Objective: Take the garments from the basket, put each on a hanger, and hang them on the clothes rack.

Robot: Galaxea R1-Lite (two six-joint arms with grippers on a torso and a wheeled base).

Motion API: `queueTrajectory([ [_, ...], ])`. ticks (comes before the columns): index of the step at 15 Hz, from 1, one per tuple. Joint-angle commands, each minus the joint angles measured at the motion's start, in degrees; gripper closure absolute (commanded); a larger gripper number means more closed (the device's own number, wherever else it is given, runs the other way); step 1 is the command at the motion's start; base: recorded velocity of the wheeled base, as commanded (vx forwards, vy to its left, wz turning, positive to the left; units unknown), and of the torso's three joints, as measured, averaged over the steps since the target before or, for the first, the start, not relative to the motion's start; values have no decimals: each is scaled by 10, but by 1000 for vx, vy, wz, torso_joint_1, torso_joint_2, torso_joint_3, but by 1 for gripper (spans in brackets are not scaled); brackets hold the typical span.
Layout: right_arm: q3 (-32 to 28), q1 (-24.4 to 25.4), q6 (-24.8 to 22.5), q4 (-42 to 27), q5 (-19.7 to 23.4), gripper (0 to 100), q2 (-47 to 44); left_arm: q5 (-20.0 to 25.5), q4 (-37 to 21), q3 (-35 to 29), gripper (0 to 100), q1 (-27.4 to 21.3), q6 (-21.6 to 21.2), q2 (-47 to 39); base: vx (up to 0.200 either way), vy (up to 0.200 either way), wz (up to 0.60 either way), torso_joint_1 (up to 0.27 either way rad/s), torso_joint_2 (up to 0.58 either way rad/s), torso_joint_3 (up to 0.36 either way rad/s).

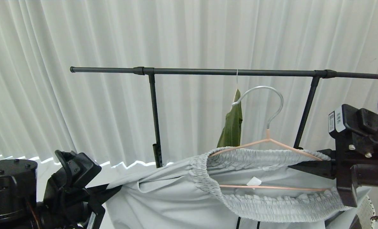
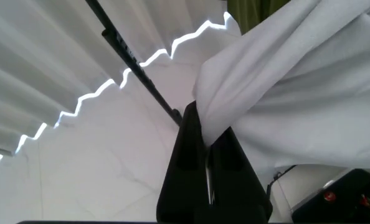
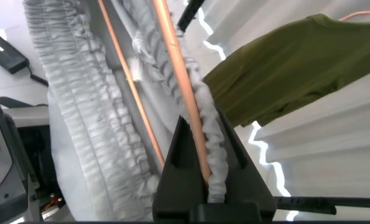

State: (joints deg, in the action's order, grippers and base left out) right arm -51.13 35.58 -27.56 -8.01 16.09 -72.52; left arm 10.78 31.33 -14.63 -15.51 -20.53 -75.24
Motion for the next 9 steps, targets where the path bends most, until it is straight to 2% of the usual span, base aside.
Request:
queueTrajectory([
  [1, 1, -2, 0, 0, -1, 100, 5, -1, 0, 1, 100, 0, -1, 2, 0, 0, 0, 0, 0, 0],
  [3, 1, -2, 1, 0, -1, 100, 5, -1, 0, 4, 100, -8, -2, 6, 0, 0, 0, 0, 0, 0],
  [4, 2, -3, 1, 0, -1, 100, 5, -1, 0, 7, 0, -8, -1, 7, 0, 0, 0, 0, 0, 0],
  [9, 2, -32, 1, -1, -2, 100, 6, -1, 0, 15, 0, -8, 0, 22, 0, 0, 0, 0, 0, 0],
])
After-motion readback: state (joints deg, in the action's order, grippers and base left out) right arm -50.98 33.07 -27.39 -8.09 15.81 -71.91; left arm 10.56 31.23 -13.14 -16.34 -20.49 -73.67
